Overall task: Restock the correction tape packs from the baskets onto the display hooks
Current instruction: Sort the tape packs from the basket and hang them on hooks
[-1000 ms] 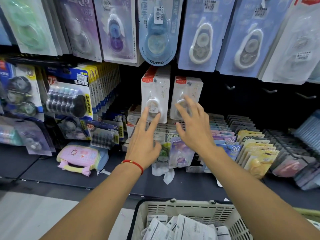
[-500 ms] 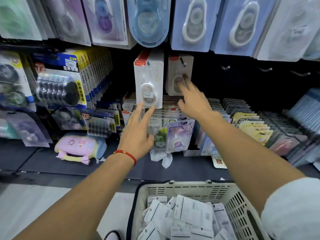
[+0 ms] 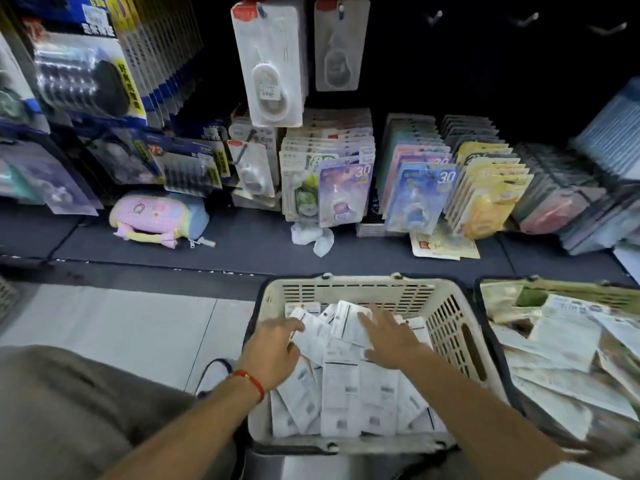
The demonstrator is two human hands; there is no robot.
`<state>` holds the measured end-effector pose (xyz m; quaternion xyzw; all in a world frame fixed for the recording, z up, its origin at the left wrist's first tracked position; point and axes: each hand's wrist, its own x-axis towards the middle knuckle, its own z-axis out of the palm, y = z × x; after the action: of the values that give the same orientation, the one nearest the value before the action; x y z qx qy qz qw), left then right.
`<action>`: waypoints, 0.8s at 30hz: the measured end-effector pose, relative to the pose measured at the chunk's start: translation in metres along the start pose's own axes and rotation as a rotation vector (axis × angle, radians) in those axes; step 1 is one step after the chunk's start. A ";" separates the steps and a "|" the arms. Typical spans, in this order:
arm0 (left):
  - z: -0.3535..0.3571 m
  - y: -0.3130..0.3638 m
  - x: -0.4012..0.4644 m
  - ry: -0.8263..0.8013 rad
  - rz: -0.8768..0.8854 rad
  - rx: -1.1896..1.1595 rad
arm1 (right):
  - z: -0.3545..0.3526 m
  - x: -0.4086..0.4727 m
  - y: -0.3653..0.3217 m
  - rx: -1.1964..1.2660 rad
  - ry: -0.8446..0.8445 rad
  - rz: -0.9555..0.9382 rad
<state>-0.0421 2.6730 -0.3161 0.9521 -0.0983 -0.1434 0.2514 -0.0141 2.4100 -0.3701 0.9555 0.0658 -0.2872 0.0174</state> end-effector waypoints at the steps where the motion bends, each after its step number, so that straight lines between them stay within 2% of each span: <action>1: 0.014 0.000 -0.007 -0.029 -0.018 -0.023 | 0.019 0.001 0.000 -0.019 0.001 0.012; 4: 0.036 0.003 -0.019 -0.047 -0.081 -0.094 | 0.045 0.006 -0.003 0.085 0.140 0.021; 8: 0.040 0.009 -0.015 -0.023 -0.158 -0.207 | 0.039 0.003 -0.003 0.281 0.260 0.025; 10: 0.037 0.013 -0.007 0.006 -0.200 -0.306 | 0.029 -0.004 0.002 0.367 0.372 0.074; 12: 0.036 0.018 0.000 0.033 -0.259 -0.428 | 0.013 -0.013 0.004 0.583 0.547 0.112; 14: 0.037 0.025 0.004 0.025 -0.311 -0.587 | -0.005 -0.021 -0.005 0.990 0.617 0.131; 16: 0.037 0.031 0.006 -0.018 -0.337 -0.772 | -0.021 -0.025 -0.021 1.378 0.491 0.112; 18: 0.039 0.033 0.008 -0.066 -0.369 -0.998 | -0.027 -0.029 -0.038 1.599 0.204 0.047; 19: 0.039 0.033 0.008 -0.058 -0.397 -1.086 | -0.024 -0.030 -0.045 1.616 0.104 0.037; 21: 0.038 0.027 0.007 0.009 -0.458 -1.072 | -0.009 -0.029 -0.052 1.509 0.108 0.132; 23: 0.038 0.018 0.006 0.076 -0.502 -0.917 | 0.013 -0.028 -0.048 1.101 0.160 0.283; 24: 0.037 0.013 0.005 0.103 -0.515 -0.866 | 0.024 -0.030 -0.046 0.874 0.106 0.316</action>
<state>-0.0513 2.6436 -0.3413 0.7596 0.2208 -0.1810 0.5844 -0.0583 2.4508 -0.3730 0.8849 -0.2067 -0.2327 -0.3464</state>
